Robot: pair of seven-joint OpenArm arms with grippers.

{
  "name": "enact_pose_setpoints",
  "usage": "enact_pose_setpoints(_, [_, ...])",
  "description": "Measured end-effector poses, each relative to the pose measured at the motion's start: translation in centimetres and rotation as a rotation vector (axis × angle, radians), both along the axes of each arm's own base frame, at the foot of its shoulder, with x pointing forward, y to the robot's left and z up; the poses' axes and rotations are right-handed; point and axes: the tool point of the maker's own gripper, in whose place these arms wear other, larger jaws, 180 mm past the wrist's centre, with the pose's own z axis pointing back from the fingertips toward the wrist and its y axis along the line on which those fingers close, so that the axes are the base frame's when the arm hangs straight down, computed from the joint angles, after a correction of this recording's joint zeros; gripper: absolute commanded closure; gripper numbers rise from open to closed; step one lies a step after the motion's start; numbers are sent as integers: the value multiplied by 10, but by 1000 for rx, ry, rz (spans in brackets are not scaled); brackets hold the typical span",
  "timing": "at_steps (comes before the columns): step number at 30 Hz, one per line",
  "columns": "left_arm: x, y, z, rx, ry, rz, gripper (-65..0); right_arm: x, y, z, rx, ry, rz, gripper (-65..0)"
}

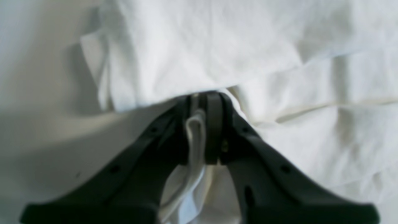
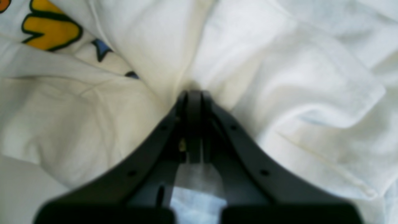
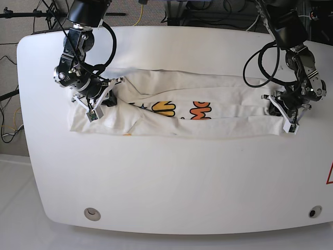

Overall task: Fold the T-shirt properly
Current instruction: 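Lift the strip end with the left gripper and fold it toward the right gripper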

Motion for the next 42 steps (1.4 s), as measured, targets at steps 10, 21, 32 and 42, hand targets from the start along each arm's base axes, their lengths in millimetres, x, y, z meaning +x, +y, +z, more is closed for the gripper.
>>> enact_pose_setpoints(10, [20, -29, 51, 57, -111, -57, -65, 1, 0, 1, 0, -1, 1, 0])
enact_pose_setpoints(21, [32, -93, 64, 43, -141, -193, -66, 0, 0, 0, -1, 3, 1, 0])
enact_pose_setpoints(32, [31, -190, 61, -52, -160, -388, -66, 0, 0, 0, -2, 3, 1, 0])
enact_pose_setpoints(42, [-5, -293, 55, -159, -169, -623, -66, 0, 0, 0, -2, 3, 1, 0])
